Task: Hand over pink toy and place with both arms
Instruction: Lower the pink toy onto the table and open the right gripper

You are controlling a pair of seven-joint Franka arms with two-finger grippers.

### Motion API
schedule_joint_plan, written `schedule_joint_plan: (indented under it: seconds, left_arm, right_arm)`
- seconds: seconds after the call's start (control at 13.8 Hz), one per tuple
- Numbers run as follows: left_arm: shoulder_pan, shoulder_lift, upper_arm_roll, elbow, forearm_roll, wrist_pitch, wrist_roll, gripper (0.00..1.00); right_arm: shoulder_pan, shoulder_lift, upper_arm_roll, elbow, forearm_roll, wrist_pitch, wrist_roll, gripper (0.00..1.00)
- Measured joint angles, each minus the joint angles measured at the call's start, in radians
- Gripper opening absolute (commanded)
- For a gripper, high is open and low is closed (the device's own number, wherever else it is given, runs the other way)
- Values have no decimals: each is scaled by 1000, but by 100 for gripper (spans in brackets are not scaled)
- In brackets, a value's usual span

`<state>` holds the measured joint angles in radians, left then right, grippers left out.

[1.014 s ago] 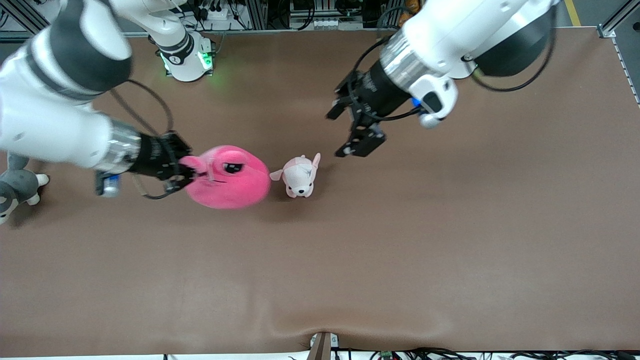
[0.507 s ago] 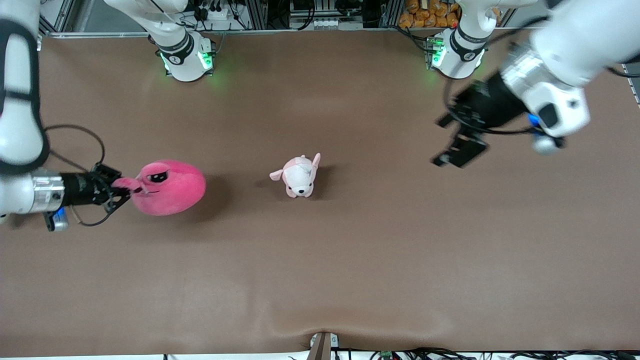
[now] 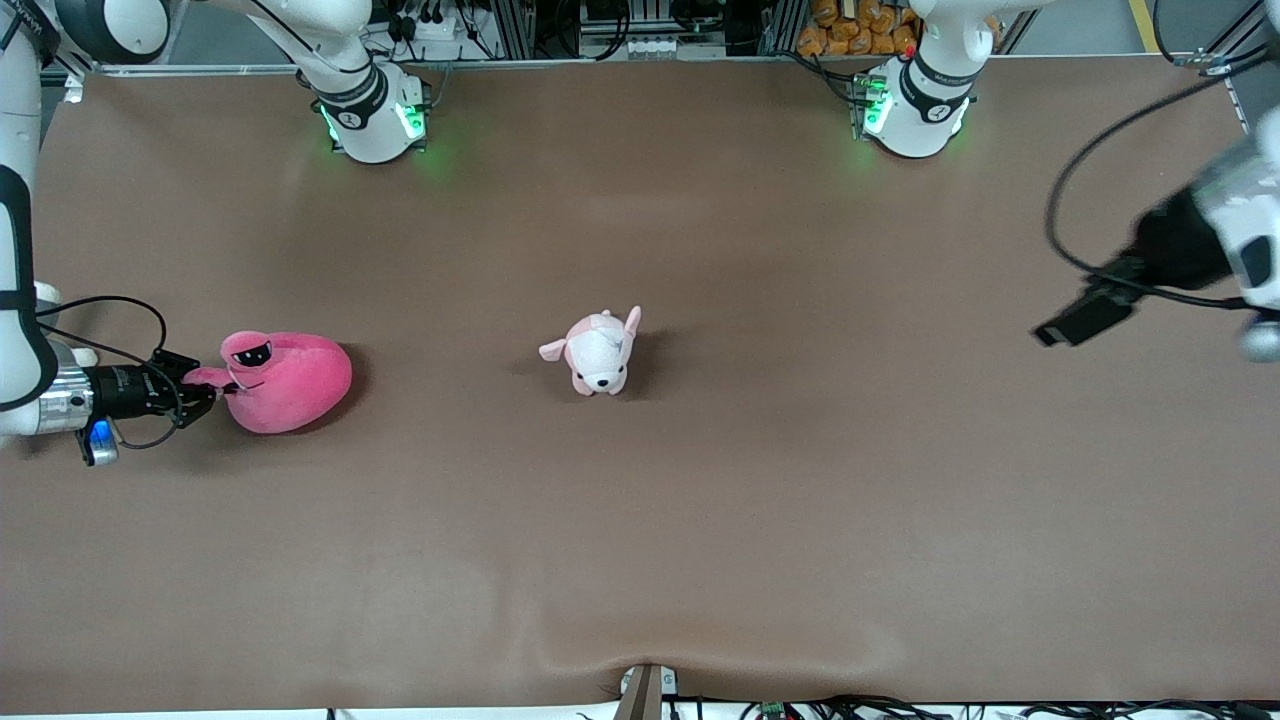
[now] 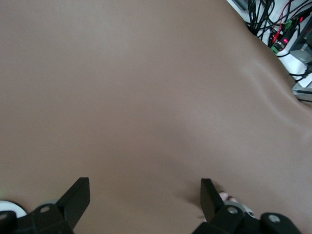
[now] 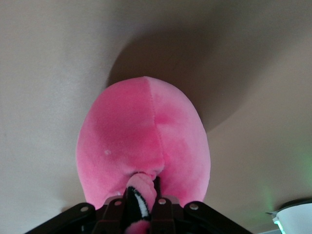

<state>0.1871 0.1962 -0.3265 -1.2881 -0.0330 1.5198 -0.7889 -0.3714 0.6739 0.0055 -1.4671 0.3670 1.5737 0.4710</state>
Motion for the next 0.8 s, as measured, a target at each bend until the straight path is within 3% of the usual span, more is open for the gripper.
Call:
schedule_joint_plan:
  seconds: [0.14, 0.43, 0.8]
  left_arm:
    - [79, -1, 1, 0, 1, -23, 124, 100]
    - [116, -1, -9, 0, 61, -43, 268, 100]
    - [96, -9, -50, 0, 82, -84, 326, 100]
  right_arm:
    - [23, -18, 20, 95, -80, -90, -8, 100]
    - [112, -96, 26, 415, -118, -370, -2, 100]
    - [183, -304, 30, 469, -148, -512, -158, 100]
